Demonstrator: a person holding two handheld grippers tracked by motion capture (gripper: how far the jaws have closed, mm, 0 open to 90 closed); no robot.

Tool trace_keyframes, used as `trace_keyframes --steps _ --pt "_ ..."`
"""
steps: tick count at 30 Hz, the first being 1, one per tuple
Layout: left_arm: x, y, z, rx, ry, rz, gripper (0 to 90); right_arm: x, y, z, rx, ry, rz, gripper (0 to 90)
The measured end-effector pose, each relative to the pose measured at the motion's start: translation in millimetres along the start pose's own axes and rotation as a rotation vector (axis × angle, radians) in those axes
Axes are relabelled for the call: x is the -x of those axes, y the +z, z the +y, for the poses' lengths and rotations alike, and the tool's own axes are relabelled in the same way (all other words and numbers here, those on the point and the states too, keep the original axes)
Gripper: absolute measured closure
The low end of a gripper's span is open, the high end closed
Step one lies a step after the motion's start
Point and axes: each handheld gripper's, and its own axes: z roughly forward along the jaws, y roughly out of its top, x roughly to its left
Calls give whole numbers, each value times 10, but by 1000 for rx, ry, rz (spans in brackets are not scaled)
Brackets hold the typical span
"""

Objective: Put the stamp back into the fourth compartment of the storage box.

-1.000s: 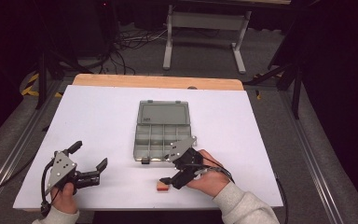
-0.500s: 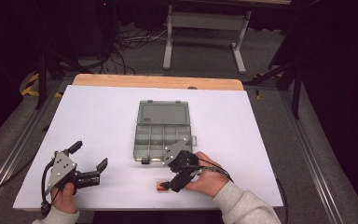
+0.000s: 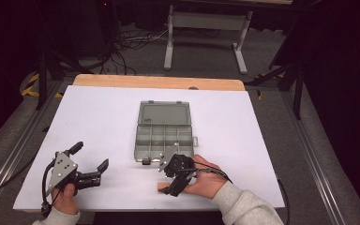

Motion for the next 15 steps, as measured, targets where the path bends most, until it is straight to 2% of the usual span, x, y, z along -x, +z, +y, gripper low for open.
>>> trace_keyframes --steps 9,15 --pt "2 1 2 -3 5 1 2 -8 67 14 -37 9 37 318" --pt "0 3 -1 0 4 -1 2 -30 90 15 -44 12 34 358"
